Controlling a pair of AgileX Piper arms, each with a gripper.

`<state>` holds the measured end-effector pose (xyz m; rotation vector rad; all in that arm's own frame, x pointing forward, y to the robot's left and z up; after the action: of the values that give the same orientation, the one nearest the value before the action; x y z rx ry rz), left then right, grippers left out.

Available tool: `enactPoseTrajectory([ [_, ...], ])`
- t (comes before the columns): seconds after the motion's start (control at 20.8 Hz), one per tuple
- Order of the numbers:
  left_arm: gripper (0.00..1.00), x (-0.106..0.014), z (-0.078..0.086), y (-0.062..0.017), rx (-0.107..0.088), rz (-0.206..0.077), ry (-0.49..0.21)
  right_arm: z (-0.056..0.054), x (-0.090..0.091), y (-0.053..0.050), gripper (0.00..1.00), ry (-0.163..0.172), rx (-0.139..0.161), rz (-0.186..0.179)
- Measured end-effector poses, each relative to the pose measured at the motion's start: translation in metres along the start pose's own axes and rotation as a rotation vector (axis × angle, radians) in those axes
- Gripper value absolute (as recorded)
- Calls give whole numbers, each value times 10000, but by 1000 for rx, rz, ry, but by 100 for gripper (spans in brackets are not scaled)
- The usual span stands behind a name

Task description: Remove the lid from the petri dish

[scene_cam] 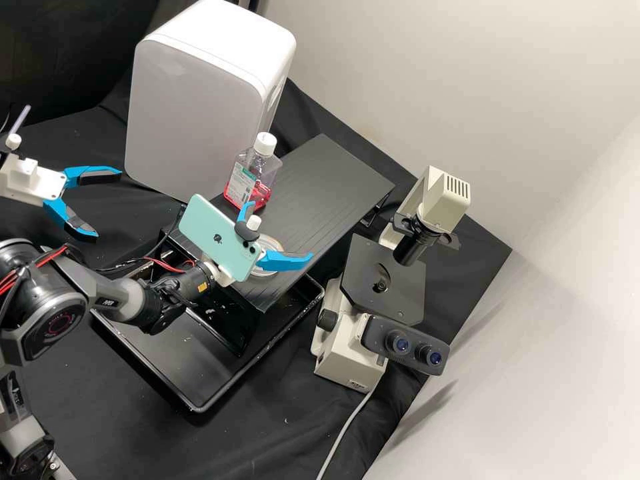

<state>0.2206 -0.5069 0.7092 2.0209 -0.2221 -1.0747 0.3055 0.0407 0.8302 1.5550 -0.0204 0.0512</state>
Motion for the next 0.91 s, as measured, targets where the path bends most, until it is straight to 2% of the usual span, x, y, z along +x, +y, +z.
enactPoseTrajectory([
  [0.1, 100, -20, 5, 6, -9, 1, 0, 0, 0, 0, 100, 0, 0, 0],
  [0.48, 100, -30, 7, 9, -9, 6, -3, 20, -24, -12, 100, -4, 0, -1],
  [0.67, 100, -30, 7, 9, -9, 6, -3, 83, -161, -33, 100, -28, -1, -12],
  [0.91, 100, -30, 7, 9, -9, 6, -3, 115, -367, -60, 100, -27, -1, -8],
])
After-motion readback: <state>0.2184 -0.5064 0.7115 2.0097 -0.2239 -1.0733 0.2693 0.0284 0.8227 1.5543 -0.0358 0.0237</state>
